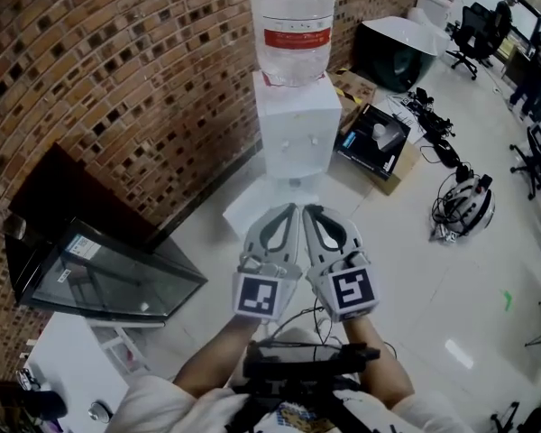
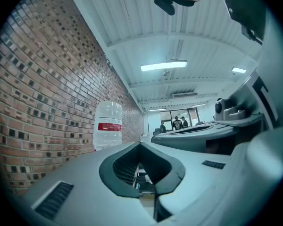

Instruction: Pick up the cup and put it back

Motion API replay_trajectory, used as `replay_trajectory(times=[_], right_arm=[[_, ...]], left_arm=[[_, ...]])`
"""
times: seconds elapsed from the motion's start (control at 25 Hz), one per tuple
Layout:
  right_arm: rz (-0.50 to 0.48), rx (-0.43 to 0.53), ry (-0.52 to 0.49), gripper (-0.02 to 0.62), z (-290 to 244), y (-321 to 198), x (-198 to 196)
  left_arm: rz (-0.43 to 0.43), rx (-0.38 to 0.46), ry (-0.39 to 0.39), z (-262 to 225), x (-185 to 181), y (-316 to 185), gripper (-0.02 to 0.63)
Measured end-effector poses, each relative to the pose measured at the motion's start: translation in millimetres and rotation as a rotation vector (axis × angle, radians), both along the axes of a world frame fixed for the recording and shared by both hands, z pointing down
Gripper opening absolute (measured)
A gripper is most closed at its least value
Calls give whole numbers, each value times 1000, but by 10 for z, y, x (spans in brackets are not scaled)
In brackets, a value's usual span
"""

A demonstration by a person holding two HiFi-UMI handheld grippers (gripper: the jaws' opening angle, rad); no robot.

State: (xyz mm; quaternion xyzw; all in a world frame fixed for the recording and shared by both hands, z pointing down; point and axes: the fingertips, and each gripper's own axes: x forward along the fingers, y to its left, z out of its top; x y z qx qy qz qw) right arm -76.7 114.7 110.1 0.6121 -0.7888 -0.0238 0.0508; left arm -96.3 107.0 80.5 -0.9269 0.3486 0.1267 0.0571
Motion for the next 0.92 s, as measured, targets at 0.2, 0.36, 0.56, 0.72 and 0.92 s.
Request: replay_trajectory(times=[0.2,0.36,0.56,0.72,0.92], right_arm=[[10,21,-3,2,-70,69,191],[16,36,-59,2,-141,90,281],[3,36,-77,2,-131,86,350],[-5,34,-74,2,-132,103,400],[-14,38,-59,2,-113,167,473]], left_arm=[[-1,2,9,-59,137,66,-9],[-6,5,3,-64,244,97,-9],[-31,15,-1,-87,277,116,-9],[-44,15,4,-100,304,143,-9],[-45,16,-16,-36,371,231,-9]])
